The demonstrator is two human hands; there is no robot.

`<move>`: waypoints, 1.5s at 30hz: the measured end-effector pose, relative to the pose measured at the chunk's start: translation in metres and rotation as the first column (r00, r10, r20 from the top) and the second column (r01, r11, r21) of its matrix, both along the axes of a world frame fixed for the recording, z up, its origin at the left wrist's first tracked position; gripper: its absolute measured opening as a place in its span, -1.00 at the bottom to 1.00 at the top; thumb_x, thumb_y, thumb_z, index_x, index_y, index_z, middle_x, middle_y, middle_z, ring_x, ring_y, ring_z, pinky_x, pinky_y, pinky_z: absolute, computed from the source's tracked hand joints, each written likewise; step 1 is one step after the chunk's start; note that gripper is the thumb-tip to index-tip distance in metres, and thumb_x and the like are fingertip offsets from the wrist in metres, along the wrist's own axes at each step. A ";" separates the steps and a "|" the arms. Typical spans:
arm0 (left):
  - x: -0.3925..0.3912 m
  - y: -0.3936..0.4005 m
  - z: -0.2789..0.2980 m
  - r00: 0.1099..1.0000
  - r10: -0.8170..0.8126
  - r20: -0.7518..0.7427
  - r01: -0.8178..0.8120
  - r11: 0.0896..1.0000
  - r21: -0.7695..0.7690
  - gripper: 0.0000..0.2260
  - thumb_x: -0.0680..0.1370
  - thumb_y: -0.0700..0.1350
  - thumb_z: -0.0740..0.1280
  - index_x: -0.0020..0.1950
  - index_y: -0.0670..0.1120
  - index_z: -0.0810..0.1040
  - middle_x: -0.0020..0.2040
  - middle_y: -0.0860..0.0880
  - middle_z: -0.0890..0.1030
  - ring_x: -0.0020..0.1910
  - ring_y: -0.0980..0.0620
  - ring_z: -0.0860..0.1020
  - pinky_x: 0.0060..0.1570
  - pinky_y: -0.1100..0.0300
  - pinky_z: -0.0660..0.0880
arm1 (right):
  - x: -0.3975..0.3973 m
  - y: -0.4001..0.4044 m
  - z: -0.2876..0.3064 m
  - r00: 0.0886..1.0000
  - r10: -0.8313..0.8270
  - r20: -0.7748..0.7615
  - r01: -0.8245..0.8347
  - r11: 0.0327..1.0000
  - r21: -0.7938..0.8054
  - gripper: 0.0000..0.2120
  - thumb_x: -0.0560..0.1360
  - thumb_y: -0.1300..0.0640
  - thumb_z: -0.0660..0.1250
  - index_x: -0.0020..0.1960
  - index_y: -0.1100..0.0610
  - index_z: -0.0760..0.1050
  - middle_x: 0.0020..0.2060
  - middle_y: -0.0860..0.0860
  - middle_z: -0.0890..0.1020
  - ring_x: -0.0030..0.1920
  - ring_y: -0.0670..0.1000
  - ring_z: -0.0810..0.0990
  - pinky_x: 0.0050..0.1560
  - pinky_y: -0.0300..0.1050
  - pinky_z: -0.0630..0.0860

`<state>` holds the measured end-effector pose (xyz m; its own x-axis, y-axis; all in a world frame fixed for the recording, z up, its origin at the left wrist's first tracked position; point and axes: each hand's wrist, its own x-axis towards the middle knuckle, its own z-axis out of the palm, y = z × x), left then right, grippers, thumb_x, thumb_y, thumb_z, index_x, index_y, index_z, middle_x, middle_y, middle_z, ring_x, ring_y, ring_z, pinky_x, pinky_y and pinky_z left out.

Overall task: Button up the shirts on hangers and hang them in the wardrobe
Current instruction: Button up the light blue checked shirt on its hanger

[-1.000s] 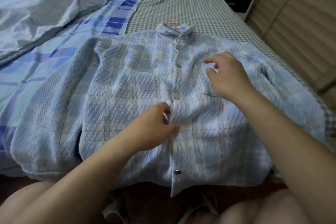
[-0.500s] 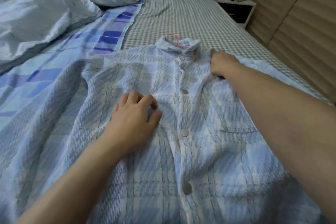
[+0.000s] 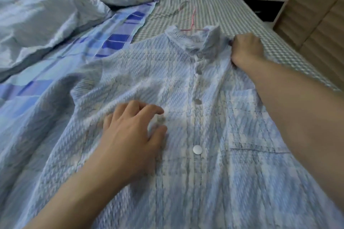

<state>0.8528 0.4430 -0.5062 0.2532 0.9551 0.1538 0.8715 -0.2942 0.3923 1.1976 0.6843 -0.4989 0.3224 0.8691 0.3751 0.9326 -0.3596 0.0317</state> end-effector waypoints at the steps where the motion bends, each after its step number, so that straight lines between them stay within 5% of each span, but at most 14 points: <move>1: -0.004 0.002 0.003 1.000 -0.009 0.021 0.008 1.000 0.025 -0.62 0.55 0.27 0.14 0.32 0.23 0.49 0.21 0.18 0.47 0.28 0.01 0.36 0.17 0.02 0.28 | 0.004 0.013 0.015 1.000 0.004 0.017 -0.005 0.999 0.049 -0.73 0.66 0.21 0.18 0.16 0.30 0.60 0.12 0.31 0.60 0.16 0.33 0.58 0.08 0.13 0.54; 5: -0.017 0.009 0.004 0.998 0.020 -0.061 -0.015 0.997 0.072 -0.53 0.54 0.28 0.11 0.41 0.25 0.49 0.44 0.07 0.48 0.47 -0.12 0.36 0.34 -0.17 0.33 | 0.024 0.061 0.066 0.999 -0.018 0.032 0.013 0.990 0.137 -0.71 0.64 0.28 0.13 0.19 0.33 0.58 0.18 0.36 0.57 0.20 0.39 0.55 0.17 0.22 0.53; 9: -0.013 0.027 -0.022 0.969 0.045 -0.243 -0.085 0.983 -0.160 -0.44 0.52 0.41 -0.26 0.54 0.49 -0.09 0.66 0.18 -0.16 0.64 -0.09 -0.25 0.57 -0.13 -0.12 | 0.010 0.075 0.010 0.999 -0.046 -0.018 0.038 0.948 -0.317 -0.55 0.61 0.19 0.26 0.46 0.31 0.36 0.41 0.34 0.40 0.38 0.33 0.43 0.37 0.17 0.43; 11: -0.012 0.035 -0.035 0.962 0.039 -0.272 -0.099 0.973 -0.210 -0.47 0.54 0.40 -0.30 0.53 0.48 -0.25 0.64 0.20 -0.29 0.61 -0.10 -0.36 0.56 -0.13 -0.22 | 0.003 0.066 -0.028 0.998 -0.049 -0.050 0.019 0.881 -0.473 -0.37 0.60 0.08 0.29 0.60 0.18 0.15 0.52 0.29 0.25 0.46 0.31 0.33 0.41 0.18 0.38; 15: -0.011 0.041 -0.036 0.965 0.007 -0.263 -0.077 0.963 -0.257 -0.51 0.63 0.35 -0.18 0.56 0.45 -0.21 0.65 0.16 -0.27 0.60 -0.16 -0.36 0.55 -0.21 -0.24 | -0.020 0.020 -0.018 0.985 0.040 -0.168 -0.115 0.881 -0.460 -0.50 0.69 0.04 0.14 0.58 0.12 0.15 0.60 0.15 0.10 0.59 0.26 0.03 0.53 0.25 0.11; 18: -0.009 0.040 -0.032 0.961 -0.008 -0.275 -0.065 0.964 -0.258 -0.49 0.64 0.34 -0.16 0.59 0.39 -0.17 0.67 0.12 -0.22 0.61 -0.21 -0.31 0.53 -0.26 -0.25 | -0.071 -0.057 0.011 0.941 0.194 -0.276 -0.317 0.791 -0.524 -0.54 0.74 -0.02 0.02 0.57 0.16 0.23 0.57 0.17 0.24 0.54 0.21 0.20 0.51 0.11 0.19; 22: -0.008 0.019 -0.023 0.958 -0.004 -0.287 -0.046 0.985 -0.167 -0.49 0.66 0.29 -0.15 0.63 0.30 -0.04 0.68 0.03 -0.11 0.62 -0.25 -0.21 0.55 -0.27 -0.19 | -0.122 -0.182 0.013 0.876 0.289 -0.387 -0.474 0.673 -0.568 -0.39 0.68 -0.29 -0.10 0.65 -0.10 -0.06 0.65 0.02 -0.09 0.64 0.13 -0.08 0.60 0.08 -0.06; 29: 0.010 -0.098 -0.014 0.933 -0.265 -0.244 0.235 0.961 -0.146 -0.45 0.68 0.20 0.02 0.66 0.15 0.02 0.67 -0.09 0.02 0.64 -0.21 -0.05 0.58 -0.19 -0.08 | -0.141 -0.369 -0.003 0.879 0.258 -0.401 -0.434 0.780 -0.450 0.00 0.40 -0.50 0.11 0.66 -0.06 -0.14 0.65 -0.01 -0.10 0.63 0.03 -0.13 0.62 0.03 -0.10; 31: 0.009 -0.130 -0.015 0.928 -0.278 -0.249 0.267 0.960 -0.079 -0.49 0.62 0.15 0.17 0.58 0.12 0.26 0.58 -0.14 0.23 0.56 -0.26 0.16 0.49 -0.17 0.12 | -0.156 -0.414 -0.011 0.867 0.204 -0.454 -0.385 0.854 -0.351 0.03 0.38 -0.40 0.29 0.66 -0.06 -0.13 0.64 -0.01 -0.18 0.63 0.08 -0.19 0.62 0.02 -0.12; 34: 0.013 -0.157 -0.025 0.966 -0.230 -0.118 0.246 0.960 0.137 -0.76 0.53 0.03 0.27 0.13 -0.02 0.56 0.06 -0.08 0.52 0.09 -0.19 0.47 0.02 -0.04 0.42 | -0.177 -0.473 -0.031 0.866 0.317 -0.387 -0.349 0.937 -0.013 -0.22 0.45 0.05 0.45 0.59 0.02 0.19 0.59 0.08 0.08 0.57 0.18 0.12 0.52 0.09 0.24; 37: 0.024 -0.182 -0.034 0.980 -0.194 -0.032 0.194 0.981 -0.012 -0.72 0.58 0.17 0.24 0.08 -0.03 0.46 0.02 -0.03 0.48 0.06 -0.13 0.45 0.01 -0.01 0.43 | -0.171 -0.494 -0.032 0.851 0.311 -0.423 -0.254 0.949 0.188 -0.44 0.44 0.36 0.32 0.41 0.09 0.39 0.31 -0.03 0.40 0.26 0.05 0.50 0.13 -0.09 0.53; 41: 0.040 -0.200 -0.040 0.990 -0.085 -0.109 0.080 0.996 -0.049 -0.46 0.57 0.42 0.04 0.11 -0.02 0.44 0.11 -0.01 0.45 0.15 -0.11 0.40 0.10 -0.06 0.32 | -0.137 -0.494 -0.007 0.644 0.083 -0.760 0.065 0.985 0.163 -0.62 0.55 0.36 0.23 0.22 -0.05 0.48 0.10 -0.05 0.59 -0.01 -0.13 0.57 -0.16 -0.36 0.43; 43: 0.051 -0.195 -0.034 1.000 -0.001 -0.024 -0.002 0.990 -0.140 -0.37 0.56 0.45 -0.02 0.17 -0.05 0.48 0.17 -0.04 0.46 0.21 -0.12 0.39 0.18 -0.10 0.29 | -0.125 -0.498 0.006 0.531 0.086 -0.843 0.158 0.967 0.198 -0.73 0.60 0.28 0.24 0.07 -0.10 0.49 -0.05 -0.02 0.61 -0.12 0.01 0.61 -0.27 -0.16 0.49; 45: 0.064 -0.189 -0.026 0.997 0.077 0.019 -0.070 0.964 -0.256 -0.31 0.53 0.47 0.00 0.22 -0.08 0.50 0.24 -0.08 0.46 0.29 -0.16 0.36 0.24 -0.16 0.25 | -0.123 -0.498 0.022 0.552 0.132 -0.823 0.131 0.961 0.242 -0.84 0.62 0.18 0.26 0.07 -0.09 0.48 -0.16 -0.02 0.57 -0.24 0.07 0.57 -0.32 -0.04 0.43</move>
